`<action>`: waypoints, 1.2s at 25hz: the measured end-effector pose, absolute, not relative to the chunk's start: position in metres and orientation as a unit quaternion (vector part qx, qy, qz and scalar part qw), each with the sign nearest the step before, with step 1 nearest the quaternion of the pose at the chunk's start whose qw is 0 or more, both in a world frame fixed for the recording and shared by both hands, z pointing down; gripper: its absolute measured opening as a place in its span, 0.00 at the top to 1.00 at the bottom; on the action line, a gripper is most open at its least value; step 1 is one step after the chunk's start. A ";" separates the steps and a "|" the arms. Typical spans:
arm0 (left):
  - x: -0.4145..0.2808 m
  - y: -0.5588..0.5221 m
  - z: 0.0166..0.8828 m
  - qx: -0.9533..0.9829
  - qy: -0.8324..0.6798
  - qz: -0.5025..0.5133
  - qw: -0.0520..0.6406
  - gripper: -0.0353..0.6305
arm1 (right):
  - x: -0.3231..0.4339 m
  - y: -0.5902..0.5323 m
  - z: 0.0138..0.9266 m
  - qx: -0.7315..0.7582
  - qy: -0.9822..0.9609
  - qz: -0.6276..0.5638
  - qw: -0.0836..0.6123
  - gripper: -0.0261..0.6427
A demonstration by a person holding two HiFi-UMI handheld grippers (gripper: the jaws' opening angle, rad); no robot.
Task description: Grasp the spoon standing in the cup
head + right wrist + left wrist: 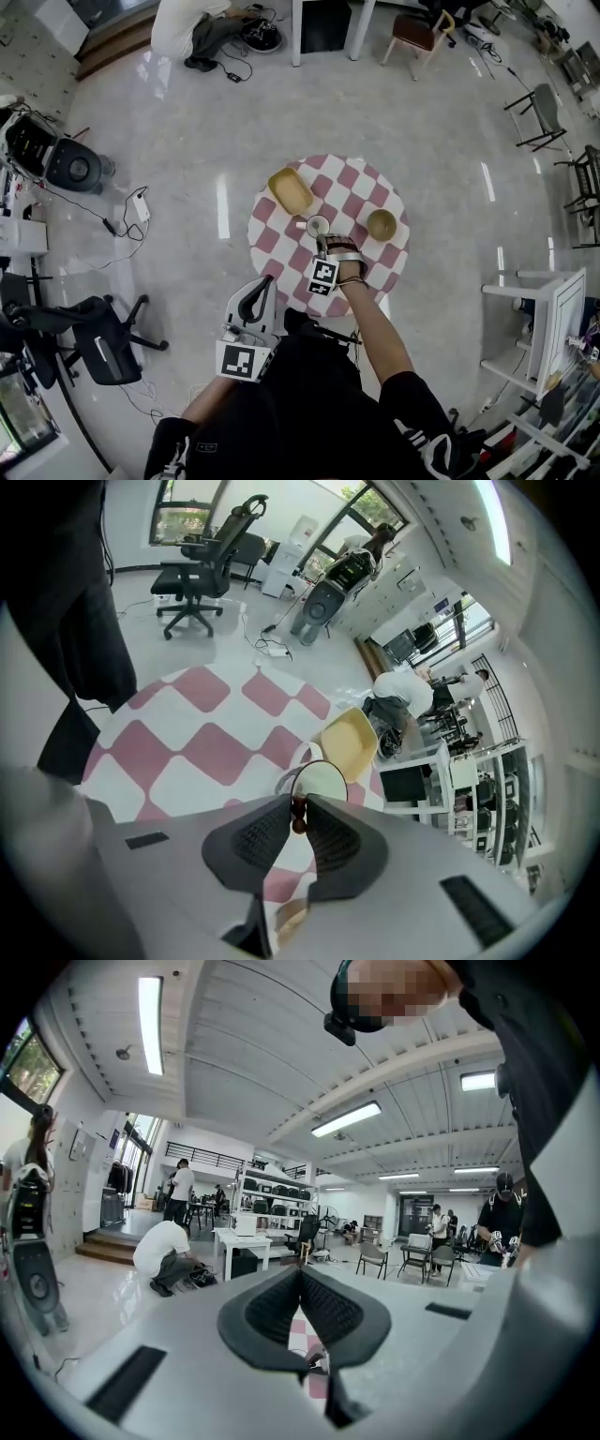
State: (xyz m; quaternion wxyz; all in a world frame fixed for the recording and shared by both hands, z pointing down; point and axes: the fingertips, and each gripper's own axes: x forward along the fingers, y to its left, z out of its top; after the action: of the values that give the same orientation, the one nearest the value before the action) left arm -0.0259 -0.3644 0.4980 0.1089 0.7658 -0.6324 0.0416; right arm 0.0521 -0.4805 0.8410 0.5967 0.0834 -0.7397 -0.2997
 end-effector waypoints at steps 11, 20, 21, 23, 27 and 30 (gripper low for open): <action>-0.042 -0.323 0.482 0.789 -0.607 0.017 0.091 0.93 | 0.047 -0.451 0.790 0.161 -0.742 -0.305 0.575 0.86; -0.078 -0.218 0.490 0.819 -0.568 -0.016 0.080 0.93 | 0.044 -0.340 0.700 0.338 -0.773 -0.243 0.479 0.87; -0.082 -0.205 0.490 0.824 -0.562 -0.021 0.075 0.93 | 0.045 -0.323 0.691 0.357 -0.775 -0.236 0.465 0.87; -0.090 -0.181 0.492 0.833 -0.549 -0.023 0.071 0.93 | 0.045 -0.290 0.675 0.389 -0.778 -0.221 0.440 0.87; -0.092 -0.140 0.498 0.848 -0.523 -0.008 0.085 0.93 | 0.049 -0.229 0.646 0.439 -0.788 -0.166 0.399 0.87; -0.086 -0.116 0.499 0.858 -0.505 -0.018 0.089 0.93 | 0.056 -0.191 0.630 0.468 -0.795 -0.122 0.366 0.87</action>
State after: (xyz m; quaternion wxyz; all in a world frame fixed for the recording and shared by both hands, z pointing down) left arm -0.0857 -0.1164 0.4993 0.0887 0.8583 -0.5051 -0.0177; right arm 0.0565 -0.1909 0.6303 0.3661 0.4676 -0.7952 -0.1224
